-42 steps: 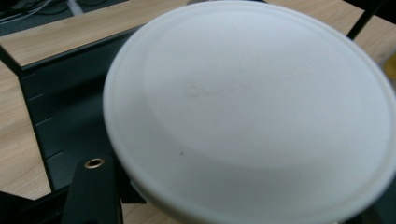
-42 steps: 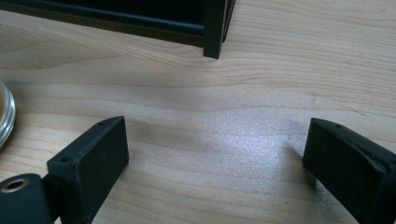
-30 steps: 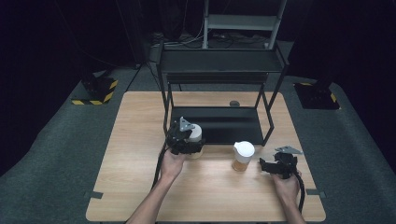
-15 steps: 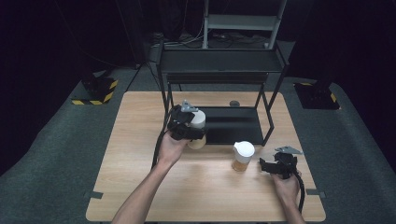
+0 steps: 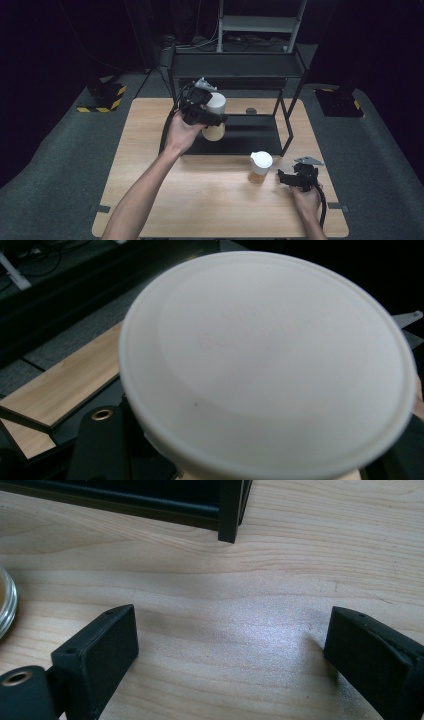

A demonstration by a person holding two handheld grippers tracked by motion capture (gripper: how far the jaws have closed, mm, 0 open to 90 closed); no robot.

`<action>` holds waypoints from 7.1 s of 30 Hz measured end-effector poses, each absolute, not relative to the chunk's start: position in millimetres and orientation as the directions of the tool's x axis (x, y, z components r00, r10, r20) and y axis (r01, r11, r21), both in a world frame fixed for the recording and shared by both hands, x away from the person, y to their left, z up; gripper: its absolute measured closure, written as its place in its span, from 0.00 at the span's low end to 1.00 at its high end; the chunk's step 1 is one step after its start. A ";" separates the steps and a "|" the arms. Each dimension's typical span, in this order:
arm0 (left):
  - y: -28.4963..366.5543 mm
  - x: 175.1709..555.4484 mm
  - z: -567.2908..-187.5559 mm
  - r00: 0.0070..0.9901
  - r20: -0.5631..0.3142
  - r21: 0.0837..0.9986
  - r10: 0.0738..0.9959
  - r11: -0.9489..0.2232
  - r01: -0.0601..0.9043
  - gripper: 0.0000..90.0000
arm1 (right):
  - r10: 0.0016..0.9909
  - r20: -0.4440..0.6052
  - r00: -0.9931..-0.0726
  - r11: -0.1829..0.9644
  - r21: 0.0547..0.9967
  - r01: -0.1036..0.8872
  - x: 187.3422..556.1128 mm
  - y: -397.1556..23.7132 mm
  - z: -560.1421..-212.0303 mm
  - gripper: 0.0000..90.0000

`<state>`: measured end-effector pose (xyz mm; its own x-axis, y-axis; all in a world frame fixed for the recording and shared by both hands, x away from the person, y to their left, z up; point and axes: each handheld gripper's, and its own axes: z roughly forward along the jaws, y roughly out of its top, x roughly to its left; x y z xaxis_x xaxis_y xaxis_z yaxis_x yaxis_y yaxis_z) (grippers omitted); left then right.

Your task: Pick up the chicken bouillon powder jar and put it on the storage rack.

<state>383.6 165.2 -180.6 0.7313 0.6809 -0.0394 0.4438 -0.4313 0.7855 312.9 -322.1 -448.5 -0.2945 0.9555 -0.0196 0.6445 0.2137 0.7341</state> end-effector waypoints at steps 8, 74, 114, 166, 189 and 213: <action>163.4 398.6 -141.3 0.732 -0.040 0.801 0.680 -0.416 0.431 0.38 | 0.956 -0.019 -0.294 0.213 0.734 0.645 312.9 -322.0 -448.4 0.07; 123.7 465.4 -96.8 0.449 -0.021 0.841 0.893 -0.228 0.491 0.25 | 0.955 -0.019 -0.295 0.213 0.734 0.645 312.9 -322.1 -448.5 0.07; 136.9 407.1 -112.9 0.494 0.050 0.829 0.868 -0.312 0.463 0.08 | 0.956 -0.019 -0.292 0.212 0.734 0.645 312.8 -321.5 -448.5 0.07; 148.7 345.7 -217.5 0.596 0.102 0.839 0.797 -0.391 0.379 0.07 | 0.956 -0.020 -0.292 0.212 0.735 0.644 312.8 -321.5 -448.5 0.07; 163.7 344.5 -300.7 0.585 0.002 0.823 0.811 -0.333 0.459 0.08 | 0.956 -0.020 -0.292 0.212 0.735 0.644 312.8 -321.5 -448.6 0.07; 160.4 340.9 -379.5 0.524 -0.024 0.768 0.851 -0.320 0.555 0.09 | 0.957 -0.020 -0.290 0.210 0.735 0.645 312.7 -321.2 -448.5 0.07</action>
